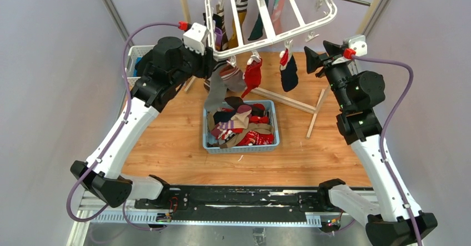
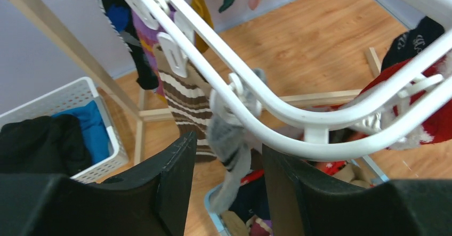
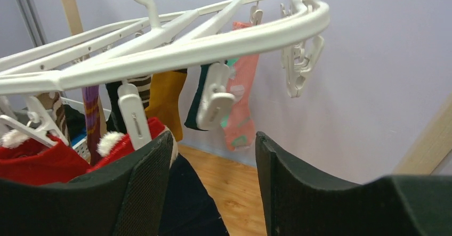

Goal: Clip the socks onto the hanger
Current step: Open the clamp at the hanger.

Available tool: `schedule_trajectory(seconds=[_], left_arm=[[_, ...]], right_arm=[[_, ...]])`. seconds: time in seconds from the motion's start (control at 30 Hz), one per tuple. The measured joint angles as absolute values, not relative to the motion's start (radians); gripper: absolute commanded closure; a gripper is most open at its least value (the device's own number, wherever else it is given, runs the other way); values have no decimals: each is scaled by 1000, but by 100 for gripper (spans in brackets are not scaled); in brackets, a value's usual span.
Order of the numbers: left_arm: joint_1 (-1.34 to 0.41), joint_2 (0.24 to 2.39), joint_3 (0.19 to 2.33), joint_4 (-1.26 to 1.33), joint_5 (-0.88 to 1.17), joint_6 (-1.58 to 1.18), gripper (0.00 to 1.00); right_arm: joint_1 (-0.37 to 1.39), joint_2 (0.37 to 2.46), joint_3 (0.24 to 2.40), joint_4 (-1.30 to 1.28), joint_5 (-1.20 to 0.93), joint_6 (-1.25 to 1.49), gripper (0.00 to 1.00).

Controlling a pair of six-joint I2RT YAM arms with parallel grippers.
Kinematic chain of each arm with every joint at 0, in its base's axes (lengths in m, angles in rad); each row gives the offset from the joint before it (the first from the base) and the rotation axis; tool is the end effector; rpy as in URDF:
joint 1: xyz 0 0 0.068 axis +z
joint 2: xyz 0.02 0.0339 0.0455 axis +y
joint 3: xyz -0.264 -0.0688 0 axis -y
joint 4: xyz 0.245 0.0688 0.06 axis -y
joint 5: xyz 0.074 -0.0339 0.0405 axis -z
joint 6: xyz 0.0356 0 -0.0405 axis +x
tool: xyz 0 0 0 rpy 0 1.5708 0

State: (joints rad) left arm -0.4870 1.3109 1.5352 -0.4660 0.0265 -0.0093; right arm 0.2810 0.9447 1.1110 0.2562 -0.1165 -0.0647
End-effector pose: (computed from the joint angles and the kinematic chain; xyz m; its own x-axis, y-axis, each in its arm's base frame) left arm 0.2506 -0.1338 0.4554 -0.2161 0.1039 -0.9708 0.4886 0.8724 -0.0154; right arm 0.1879 0.0585 0.4720 0.4175 0.0537 -0.9071 -0.3510 0.9303 -0.1065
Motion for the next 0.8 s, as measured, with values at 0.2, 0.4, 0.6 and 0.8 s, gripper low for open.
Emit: schedule_trajectory(seconds=[0.2, 0.4, 0.6, 0.8], left_arm=[[-484, 1299, 1535, -448, -23, 15, 48], [-484, 1298, 1535, -447, -35, 20, 48], [-484, 1298, 1535, -447, -37, 19, 48], [-481, 1298, 1535, -447, -38, 19, 48]], right_arm=[[243, 977, 1103, 273, -182, -31, 44], [242, 975, 1060, 375, -205, -5, 45], [242, 978, 1052, 435, -193, 10, 49], [242, 1017, 1054, 470, -204, 36, 49]])
